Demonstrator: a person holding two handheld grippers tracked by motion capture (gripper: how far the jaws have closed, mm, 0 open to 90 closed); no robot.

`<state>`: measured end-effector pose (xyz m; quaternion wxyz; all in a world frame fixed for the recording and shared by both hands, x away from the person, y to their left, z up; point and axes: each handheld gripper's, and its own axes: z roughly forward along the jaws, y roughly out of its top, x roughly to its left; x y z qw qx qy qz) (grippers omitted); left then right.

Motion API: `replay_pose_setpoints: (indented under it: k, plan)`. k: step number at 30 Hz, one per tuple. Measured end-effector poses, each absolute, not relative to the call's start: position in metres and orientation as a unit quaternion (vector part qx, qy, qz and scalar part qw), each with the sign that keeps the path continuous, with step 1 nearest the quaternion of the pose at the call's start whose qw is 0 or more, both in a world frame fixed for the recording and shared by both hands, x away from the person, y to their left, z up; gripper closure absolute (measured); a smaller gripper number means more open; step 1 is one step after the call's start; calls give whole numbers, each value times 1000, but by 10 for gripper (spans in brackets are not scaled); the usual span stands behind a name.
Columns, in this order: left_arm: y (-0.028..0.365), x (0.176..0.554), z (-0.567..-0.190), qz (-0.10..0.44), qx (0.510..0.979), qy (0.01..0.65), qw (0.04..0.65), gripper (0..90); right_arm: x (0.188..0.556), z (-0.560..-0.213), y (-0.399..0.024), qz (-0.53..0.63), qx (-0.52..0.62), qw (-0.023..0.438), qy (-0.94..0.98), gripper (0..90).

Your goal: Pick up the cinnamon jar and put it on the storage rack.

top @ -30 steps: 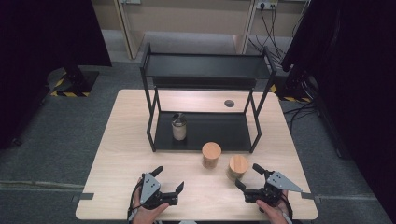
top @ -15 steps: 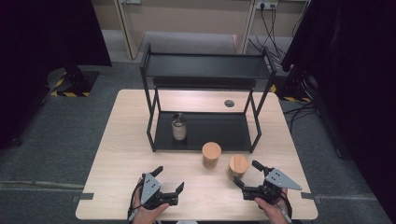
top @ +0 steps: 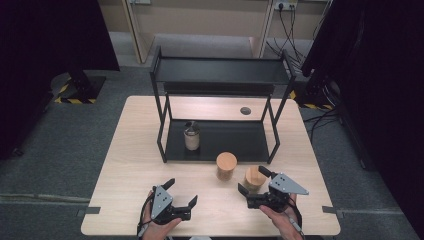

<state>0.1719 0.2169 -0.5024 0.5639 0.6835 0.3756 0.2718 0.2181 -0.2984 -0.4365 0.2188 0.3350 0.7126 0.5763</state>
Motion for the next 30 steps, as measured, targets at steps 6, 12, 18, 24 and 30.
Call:
replay_pose_setpoints:
  k: [6, 12, 18, 24, 30]
  plan:
    - [217, 172, -503, 270, 684, 373, 566, 23, 224, -424, -275, 560, 349, 220, 719, 29]
    - [218, 171, -502, 272, 682, 373, 567, 23, 233, -412, -240, 525, 384, 228, 725, 31]
    - [219, 171, -502, 273, 680, 375, 568, 23, 240, -405, -211, 494, 403, 233, 734, 36]
    - [219, 170, -502, 274, 679, 374, 569, 23, 248, -406, -188, 473, 428, 240, 732, 55]
    - [220, 170, -502, 274, 678, 373, 571, 23, 254, -403, -169, 453, 441, 253, 732, 65]
